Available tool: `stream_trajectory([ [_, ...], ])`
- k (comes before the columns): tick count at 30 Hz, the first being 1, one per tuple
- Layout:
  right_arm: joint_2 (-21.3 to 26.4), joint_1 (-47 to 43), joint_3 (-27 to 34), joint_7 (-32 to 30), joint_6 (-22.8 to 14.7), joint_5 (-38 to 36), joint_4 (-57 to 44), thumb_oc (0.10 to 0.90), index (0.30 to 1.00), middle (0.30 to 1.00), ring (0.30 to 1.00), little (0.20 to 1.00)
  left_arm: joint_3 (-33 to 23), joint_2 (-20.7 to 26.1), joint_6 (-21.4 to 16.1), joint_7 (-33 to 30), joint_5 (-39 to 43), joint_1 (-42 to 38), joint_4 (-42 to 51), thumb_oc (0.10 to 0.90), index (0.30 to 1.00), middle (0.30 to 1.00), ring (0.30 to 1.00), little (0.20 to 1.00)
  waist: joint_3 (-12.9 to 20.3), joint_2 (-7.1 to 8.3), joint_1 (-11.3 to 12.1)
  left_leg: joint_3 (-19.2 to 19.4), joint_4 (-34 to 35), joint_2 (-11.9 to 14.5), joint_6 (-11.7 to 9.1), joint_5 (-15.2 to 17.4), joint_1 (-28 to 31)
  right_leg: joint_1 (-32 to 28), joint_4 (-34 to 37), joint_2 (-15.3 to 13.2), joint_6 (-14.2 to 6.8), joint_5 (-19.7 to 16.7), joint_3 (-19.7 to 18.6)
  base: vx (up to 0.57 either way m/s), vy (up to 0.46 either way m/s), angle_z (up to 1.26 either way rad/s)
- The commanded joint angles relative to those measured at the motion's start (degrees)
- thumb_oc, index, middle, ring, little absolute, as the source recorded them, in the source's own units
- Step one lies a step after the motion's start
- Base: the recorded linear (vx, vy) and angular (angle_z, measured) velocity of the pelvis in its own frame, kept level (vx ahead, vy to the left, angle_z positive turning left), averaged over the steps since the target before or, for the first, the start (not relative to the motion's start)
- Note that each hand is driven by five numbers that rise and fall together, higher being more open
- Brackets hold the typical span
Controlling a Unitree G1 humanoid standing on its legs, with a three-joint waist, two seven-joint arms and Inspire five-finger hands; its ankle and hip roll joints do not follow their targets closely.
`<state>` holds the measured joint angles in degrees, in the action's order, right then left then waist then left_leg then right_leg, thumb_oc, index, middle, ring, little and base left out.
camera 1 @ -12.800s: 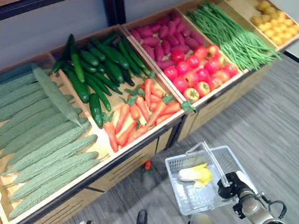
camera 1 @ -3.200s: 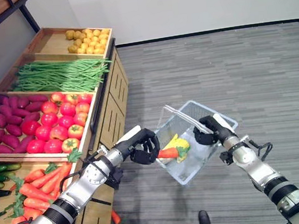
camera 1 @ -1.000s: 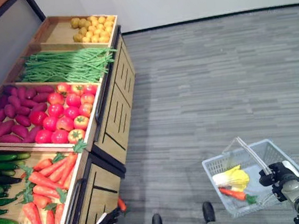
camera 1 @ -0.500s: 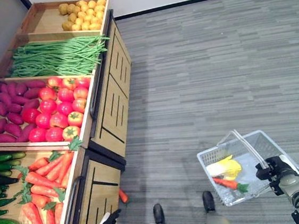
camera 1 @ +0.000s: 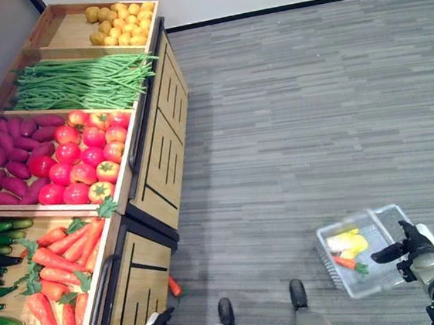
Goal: Get the vegetables into the basket
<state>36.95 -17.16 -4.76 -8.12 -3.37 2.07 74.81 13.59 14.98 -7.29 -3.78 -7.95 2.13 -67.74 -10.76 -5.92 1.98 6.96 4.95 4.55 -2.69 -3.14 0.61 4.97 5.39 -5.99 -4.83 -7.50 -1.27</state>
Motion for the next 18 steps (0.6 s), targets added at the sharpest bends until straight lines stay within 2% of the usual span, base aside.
stream_trajectory([
  [1,2.0,-0.2,0.2,-1.8,-1.6,-1.1,1.4,0.9,1.0,1.0,1.0,1.0,-2.0,2.6,-0.3,-1.2,0.4,0.1,-3.4,0.9,1.0,1.0,1.0,1.0,4.2,4.53,0.4,-5.8,-0.1,1.0,-2.5,-1.0,-3.4,-1.7,-0.4,-2.8,-4.4,2.8,4.0,0.0,0.0,0.0],
  [6,-3.1,7.1,3.6,0.7,-2.3,-5.0,1.5,0.9,1.0,1.0,1.0,1.0,-6.0,2.5,0.0,-1.1,2.7,1.6,-4.5,0.9,1.0,1.0,1.0,1.0,5.3,5.7,0.5,-6.6,-0.9,0.9,-2.3,-0.1,-2.2,-3.9,-0.4,-3.1,-4.4,3.4,5.0,0.04,-0.003,0.16],
  [8,-11.5,14.5,4.0,4.7,-3.1,-9.4,1.7,0.9,1.0,1.0,1.0,1.0,-9.7,2.1,0.7,-0.4,4.0,3.0,-7.8,0.9,1.0,1.0,1.0,1.0,6.9,6.89,0.5,-7.2,-1.2,1.1,-2.3,0.3,-1.2,-5.6,-0.4,-3.1,-4.2,3.8,5.8,0.06,-0.005,0.19],
  [10,-16.3,18.7,1.7,7.7,-2.8,-8.1,3.6,0.9,1.0,1.0,1.0,1.0,-11.6,1.6,1.1,0.5,4.8,3.9,-10.4,0.9,1.0,1.0,1.0,1.0,8.1,7.45,0.3,-7.5,-0.9,1.0,-2.2,0.4,-0.5,-6.3,-0.4,-3.2,-4.2,4.0,6.4,0.04,0.03,0.17],
  [12,-21.6,22.1,2.1,9.4,-2.4,-9.8,6.9,0.9,1.0,1.0,1.0,1.0,-13.2,0.4,1.4,1.2,6.3,3.9,-12.9,0.9,1.0,1.0,1.0,1.0,9.6,7.84,-0.1,-7.7,-0.4,0.8,-2.0,0.5,0.1,-6.8,-0.4,-3.4,-4.3,3.9,6.7,0.02,0.061,-0.01],
  [18,-25.2,23.7,3.0,10.3,-1.2,-12.8,11.0,0.9,1.0,1.0,1.0,1.0,-13.2,-2.7,1.5,1.9,10.1,3.2,-14.9,0.9,1.0,1.0,1.0,1.0,11.5,7.39,-1.2,-7.4,0.0,0.3,-1.7,0.8,0.8,-7.0,-0.4,-3.9,-4.5,3.6,6.8,0.0,0.066,-0.03],
])
